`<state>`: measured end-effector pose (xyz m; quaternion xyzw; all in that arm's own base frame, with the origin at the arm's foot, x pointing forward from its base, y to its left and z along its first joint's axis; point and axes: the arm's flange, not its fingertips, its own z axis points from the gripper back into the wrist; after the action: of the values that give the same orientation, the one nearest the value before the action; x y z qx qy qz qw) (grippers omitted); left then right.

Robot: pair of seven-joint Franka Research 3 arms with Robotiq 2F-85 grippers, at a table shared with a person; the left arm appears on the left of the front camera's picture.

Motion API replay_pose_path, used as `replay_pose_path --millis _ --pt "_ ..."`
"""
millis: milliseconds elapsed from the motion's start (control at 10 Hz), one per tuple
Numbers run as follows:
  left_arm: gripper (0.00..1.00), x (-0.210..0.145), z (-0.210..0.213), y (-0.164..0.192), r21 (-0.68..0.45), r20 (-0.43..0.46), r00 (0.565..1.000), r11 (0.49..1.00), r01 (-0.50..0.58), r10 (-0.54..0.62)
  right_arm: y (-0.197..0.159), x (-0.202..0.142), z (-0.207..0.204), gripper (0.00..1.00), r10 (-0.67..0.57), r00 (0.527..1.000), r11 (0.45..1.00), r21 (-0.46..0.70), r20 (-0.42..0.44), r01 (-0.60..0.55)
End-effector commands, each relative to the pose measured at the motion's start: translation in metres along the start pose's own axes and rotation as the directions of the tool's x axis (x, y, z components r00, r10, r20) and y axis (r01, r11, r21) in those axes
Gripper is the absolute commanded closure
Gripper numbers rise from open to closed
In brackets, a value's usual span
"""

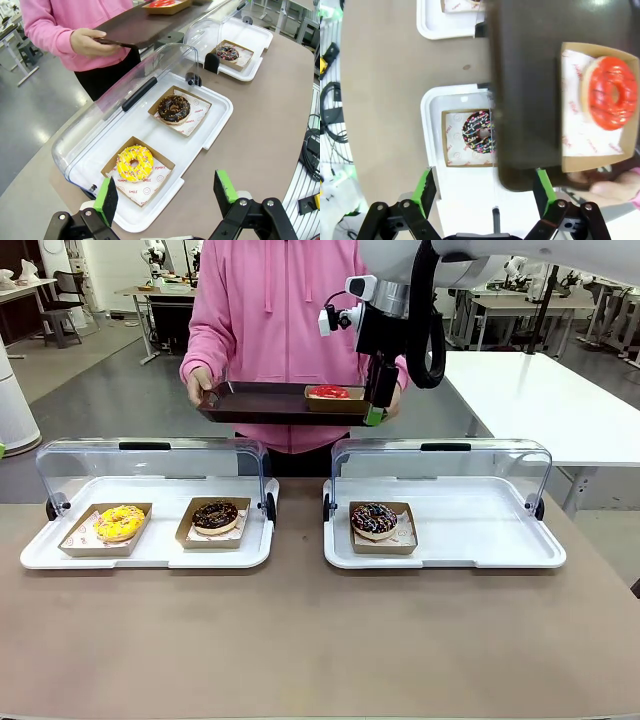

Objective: Provide the desired donut to the person.
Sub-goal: Pick up and lift the Paper togo box containing the Donut pointed at by the person.

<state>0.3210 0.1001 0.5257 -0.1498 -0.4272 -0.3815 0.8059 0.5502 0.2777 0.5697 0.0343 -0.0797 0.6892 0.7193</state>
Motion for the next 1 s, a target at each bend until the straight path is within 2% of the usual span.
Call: replay_pose_path --millis 0,500,700,800,900 --pt "0.00 0.000 0.001 0.001 -0.003 0.009 1.000 1.000 -0.007 0.007 0.002 -0.002 -0.005 0.00 0.005 1.000 1.000 -0.016 -0.013 -0.005" --pt "0.00 0.000 0.001 0.001 -0.003 0.009 1.000 1.000 -0.007 0.007 0.000 0.000 0.000 0.00 0.000 1.000 1.000 0.000 0.000 0.000" --pt "0.00 0.000 0.001 0.001 -0.003 0.009 1.000 1.000 -0.007 0.007 0.042 -0.086 0.054 0.00 -0.055 0.989 0.998 -0.031 0.138 0.060" --pt "0.00 0.000 0.001 0.001 -0.003 0.009 1.000 1.000 -0.007 0.007 0.080 -0.132 0.066 0.00 -0.065 0.971 0.997 -0.033 0.229 0.074" --pt "0.00 0.000 0.001 0.001 -0.003 0.009 1.000 1.000 -0.007 0.007 0.109 -0.165 0.069 0.00 -0.076 0.948 0.989 -0.094 0.310 0.111"
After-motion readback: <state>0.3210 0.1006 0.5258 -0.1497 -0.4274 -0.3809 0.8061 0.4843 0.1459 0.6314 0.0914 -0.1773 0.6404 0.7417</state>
